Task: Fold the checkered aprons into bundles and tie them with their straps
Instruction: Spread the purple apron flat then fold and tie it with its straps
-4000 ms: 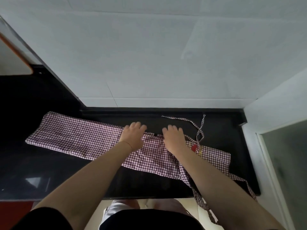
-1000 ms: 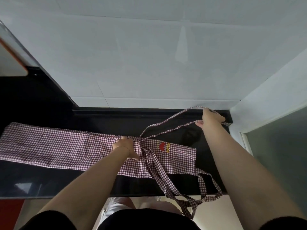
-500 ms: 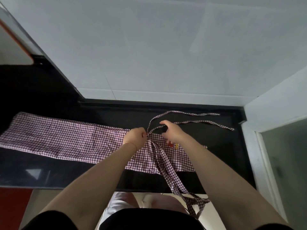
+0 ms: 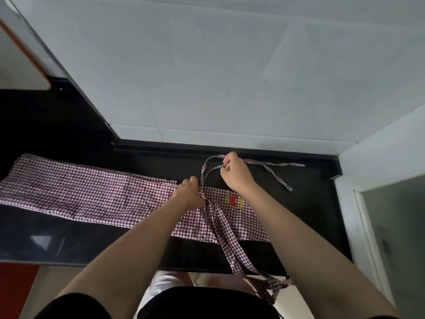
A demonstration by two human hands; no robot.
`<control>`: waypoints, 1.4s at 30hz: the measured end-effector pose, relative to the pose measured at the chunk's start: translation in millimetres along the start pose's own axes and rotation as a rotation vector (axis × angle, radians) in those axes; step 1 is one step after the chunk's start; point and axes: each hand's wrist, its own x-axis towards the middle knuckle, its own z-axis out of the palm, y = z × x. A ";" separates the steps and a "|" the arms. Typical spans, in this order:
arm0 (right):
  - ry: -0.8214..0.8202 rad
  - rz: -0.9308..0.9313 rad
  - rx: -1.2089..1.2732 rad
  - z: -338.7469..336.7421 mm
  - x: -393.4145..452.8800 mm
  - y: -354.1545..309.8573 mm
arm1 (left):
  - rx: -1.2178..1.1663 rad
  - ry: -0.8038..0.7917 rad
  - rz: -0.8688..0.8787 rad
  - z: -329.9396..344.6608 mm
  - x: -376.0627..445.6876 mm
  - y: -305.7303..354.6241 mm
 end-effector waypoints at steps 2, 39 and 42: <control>-0.180 0.034 -0.147 9.1 -6.3 -4.8 | 0.046 0.033 0.002 -2.3 1.8 -4.1; -0.206 0.409 -0.467 -76.6 -73.7 124.9 | 0.548 0.070 0.105 44.3 -38.1 51.7; -0.187 0.417 -0.446 -88.3 -71.1 154.5 | 0.576 0.018 0.054 40.6 -37.4 63.1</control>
